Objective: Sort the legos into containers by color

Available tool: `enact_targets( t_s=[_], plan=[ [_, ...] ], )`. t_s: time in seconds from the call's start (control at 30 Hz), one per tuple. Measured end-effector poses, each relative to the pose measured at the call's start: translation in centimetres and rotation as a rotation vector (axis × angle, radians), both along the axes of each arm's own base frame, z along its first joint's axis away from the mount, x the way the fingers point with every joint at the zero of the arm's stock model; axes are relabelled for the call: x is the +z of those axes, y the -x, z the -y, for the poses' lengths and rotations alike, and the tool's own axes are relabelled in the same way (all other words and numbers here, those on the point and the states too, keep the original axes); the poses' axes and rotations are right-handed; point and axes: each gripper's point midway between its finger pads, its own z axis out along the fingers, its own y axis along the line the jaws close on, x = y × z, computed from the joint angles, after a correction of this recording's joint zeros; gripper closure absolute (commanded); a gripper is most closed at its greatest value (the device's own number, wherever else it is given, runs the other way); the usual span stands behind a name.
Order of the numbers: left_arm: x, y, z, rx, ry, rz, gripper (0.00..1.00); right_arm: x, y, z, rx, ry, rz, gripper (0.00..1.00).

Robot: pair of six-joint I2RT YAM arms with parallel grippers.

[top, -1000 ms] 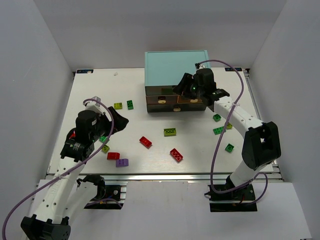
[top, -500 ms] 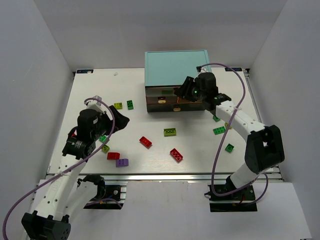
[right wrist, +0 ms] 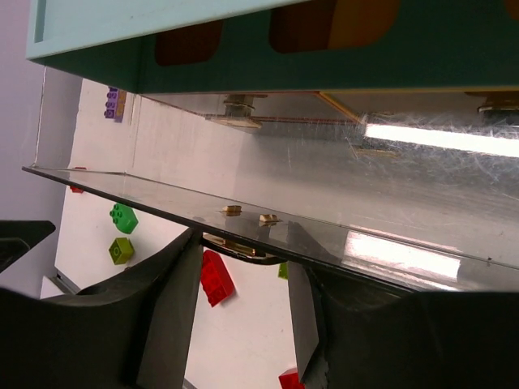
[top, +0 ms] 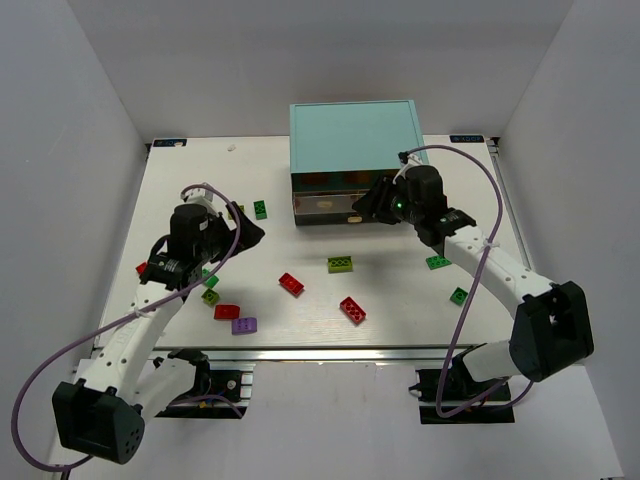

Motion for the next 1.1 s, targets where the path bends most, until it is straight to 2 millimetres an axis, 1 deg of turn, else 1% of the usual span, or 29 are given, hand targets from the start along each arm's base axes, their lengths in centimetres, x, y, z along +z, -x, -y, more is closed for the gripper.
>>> enact_targets(
  t_s=[0.2, 0.3, 0.33, 0.37, 0.53, 0.73, 0.8, 0.9, 0.93, 0.97, 1.0, 1.03, 1.1],
  plan=[
    [0.7, -0.7, -0.3, 0.026, -0.013, 0.006, 0.02, 0.0, 0.5, -0.2, 0.004, -0.008, -0.003, 0.64],
    [0.3, -0.6, -0.9, 0.059, -0.028, -0.011, 0.02, 0.0, 0.7, -0.2, 0.007, -0.009, -0.006, 0.41],
    [0.0, -0.5, -1.3, 0.079, -0.038, -0.027, 0.02, 0.1, 0.9, -0.3, 0.012, -0.013, -0.007, 0.28],
    [-0.3, -0.4, -1.6, 0.098, -0.047, -0.04, 0.02, 0.0, 1.2, -0.5, 0.023, -0.017, -0.019, 0.23],
    [-2.6, 0.6, -3.7, 0.219, -0.095, -0.148, 0.04, -0.4, 2.9, -1.6, 0.104, -0.032, -0.045, 0.11],
    [-5.6, 1.9, -6.1, 0.382, -0.163, -0.292, 0.07, -1.1, 4.4, -2.6, 0.18, -0.053, -0.084, 0.11],
    [-6.5, 2.1, -6.9, 0.428, -0.189, -0.328, 0.07, -1.3, 4.8, -3.0, 0.204, -0.057, -0.093, 0.13],
    [-7.9, 2.1, -7.9, 0.493, -0.234, -0.373, 0.09, -1.8, 5.5, -3.8, 0.255, -0.054, -0.108, 0.19],
    [-8.4, 2.0, -8.2, 0.514, -0.252, -0.388, 0.09, -2.1, 5.8, -4.1, 0.275, -0.051, -0.112, 0.26],
    [-8.9, 2.0, -8.5, 0.529, -0.267, -0.401, 0.1, -2.2, 6.0, -4.4, 0.293, -0.049, -0.111, 0.3],
    [-9.4, 1.9, -8.9, 0.547, -0.284, -0.416, 0.11, -2.1, 6.4, -4.8, 0.315, -0.049, -0.111, 0.32],
    [-9.8, 1.8, -9.3, 0.564, -0.299, -0.431, 0.12, -2.1, 6.7, -5.1, 0.339, -0.047, -0.105, 0.38],
    [-10.7, 1.6, -10.0, 0.595, -0.333, -0.465, 0.13, -1.6, 7.4, -5.9, 0.39, -0.05, -0.084, 0.42]
  ],
)
